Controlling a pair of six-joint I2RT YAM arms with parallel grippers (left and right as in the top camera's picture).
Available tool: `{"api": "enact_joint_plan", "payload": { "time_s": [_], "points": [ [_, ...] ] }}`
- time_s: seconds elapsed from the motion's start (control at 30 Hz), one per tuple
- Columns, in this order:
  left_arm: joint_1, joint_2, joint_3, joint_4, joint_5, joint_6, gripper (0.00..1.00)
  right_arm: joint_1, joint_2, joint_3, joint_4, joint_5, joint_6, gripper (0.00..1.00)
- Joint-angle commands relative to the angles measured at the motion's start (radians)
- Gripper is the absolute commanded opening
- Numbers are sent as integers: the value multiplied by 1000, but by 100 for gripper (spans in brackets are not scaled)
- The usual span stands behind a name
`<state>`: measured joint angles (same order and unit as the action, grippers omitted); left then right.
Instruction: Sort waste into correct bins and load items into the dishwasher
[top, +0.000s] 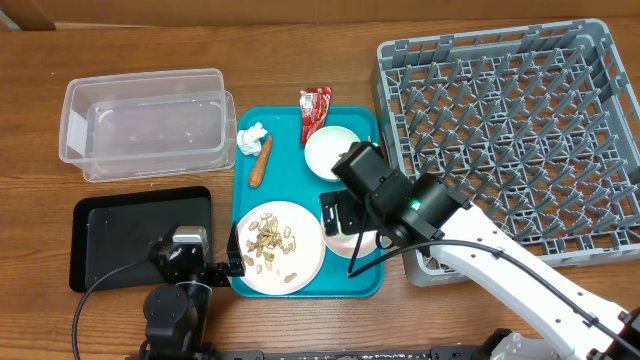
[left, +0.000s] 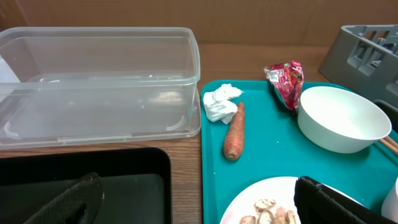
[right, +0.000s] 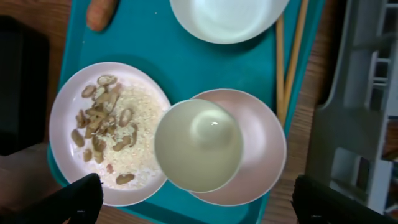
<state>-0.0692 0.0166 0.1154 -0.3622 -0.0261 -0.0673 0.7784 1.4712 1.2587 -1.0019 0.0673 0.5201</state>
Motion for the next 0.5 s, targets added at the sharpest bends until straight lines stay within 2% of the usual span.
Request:
{"api": "enact_joint_plan", "payload": {
  "time_s": [0.0, 0.47],
  "points": [
    [5, -10, -8, 5, 8, 19, 100, -4, 16, 17, -6, 25, 4, 100],
    [5, -10, -8, 9, 8, 19, 100, -46, 22, 17, -97, 62, -3, 100]
  ]
}}
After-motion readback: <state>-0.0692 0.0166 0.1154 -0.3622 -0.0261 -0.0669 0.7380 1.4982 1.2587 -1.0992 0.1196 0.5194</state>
